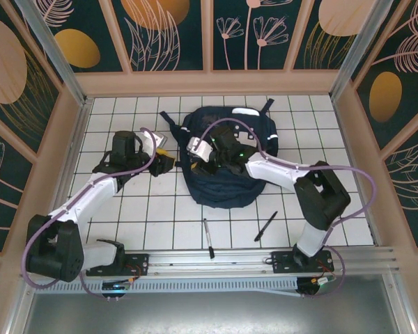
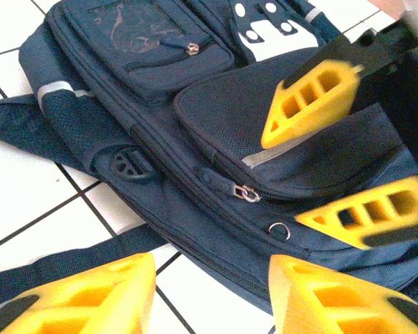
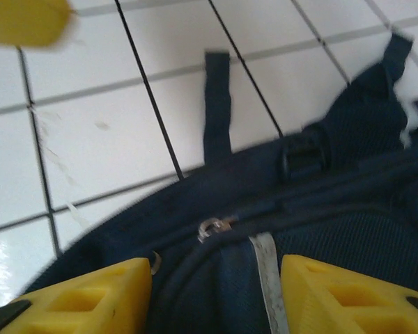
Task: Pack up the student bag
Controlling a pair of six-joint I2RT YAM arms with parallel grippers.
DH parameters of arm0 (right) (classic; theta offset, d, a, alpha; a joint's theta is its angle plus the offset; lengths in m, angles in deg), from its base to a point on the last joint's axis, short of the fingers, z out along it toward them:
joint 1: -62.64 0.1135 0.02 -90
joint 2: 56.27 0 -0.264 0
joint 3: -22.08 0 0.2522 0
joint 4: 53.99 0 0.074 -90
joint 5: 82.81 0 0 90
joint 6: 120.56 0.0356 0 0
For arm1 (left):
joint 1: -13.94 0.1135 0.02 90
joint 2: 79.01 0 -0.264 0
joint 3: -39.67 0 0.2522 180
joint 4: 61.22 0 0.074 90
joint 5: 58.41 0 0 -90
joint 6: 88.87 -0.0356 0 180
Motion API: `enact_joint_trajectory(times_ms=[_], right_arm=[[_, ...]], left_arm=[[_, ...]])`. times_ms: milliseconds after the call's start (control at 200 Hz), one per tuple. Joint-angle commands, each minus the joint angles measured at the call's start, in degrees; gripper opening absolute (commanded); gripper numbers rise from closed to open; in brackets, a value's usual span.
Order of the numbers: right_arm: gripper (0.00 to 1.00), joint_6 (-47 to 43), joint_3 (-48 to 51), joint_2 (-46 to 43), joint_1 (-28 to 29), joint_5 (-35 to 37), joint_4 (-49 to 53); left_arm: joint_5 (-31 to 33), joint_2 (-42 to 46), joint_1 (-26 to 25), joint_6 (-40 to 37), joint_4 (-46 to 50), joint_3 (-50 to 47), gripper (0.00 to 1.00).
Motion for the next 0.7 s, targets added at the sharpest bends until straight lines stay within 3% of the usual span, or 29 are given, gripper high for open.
enact_joint_trajectory(times_ms=[0,35,130,195,265,350,490,696], right_arm=[[0.47,0.5,-2.05,2.31,0.7,4.73,7.48],[0.42,-0.4,-2.05,2.59,0.7,4.85,8.41],[0.11,-7.29,-4.13,2.95,0.16,1.48,13.64],[0.02,-13.98,-5.81,2.47,-0.03,-1.05,17.3],[0.0,-19.63,-5.9,0.6,-0.14,-2.88,18.26],[0.0,-23.99,-4.55,-2.34,-0.61,-4.11,17.22],[0.0,-27.55,-2.69,-6.1,-2.56,-6.86,17.58],[0.0,-30.91,2.74,-14.07,-6.11,-12.53,13.97]], left_arm=[[-3.3,-3.07,0.12,-9.03,0.63,2.39,0.46],[-5.14,-3.92,0.11,-12.7,1.62,3.36,0.47],[-13.74,-5.2,0.12,-26.18,3.04,3.37,0.55],[-16.86,-6.15,0.11,-35.87,2.67,3.09,0.57],[-16.38,-7.67,0.12,-38.06,-0.85,2.78,0.57],[-16.41,-10.43,-0.73,-46.66,3.5,5.02,0.56],[-10.92,-14.05,-4.39,-58.1,8.74,7.69,0.55],[-15.35,-14.29,-6.35,-57.69,2.48,8.03,0.53]])
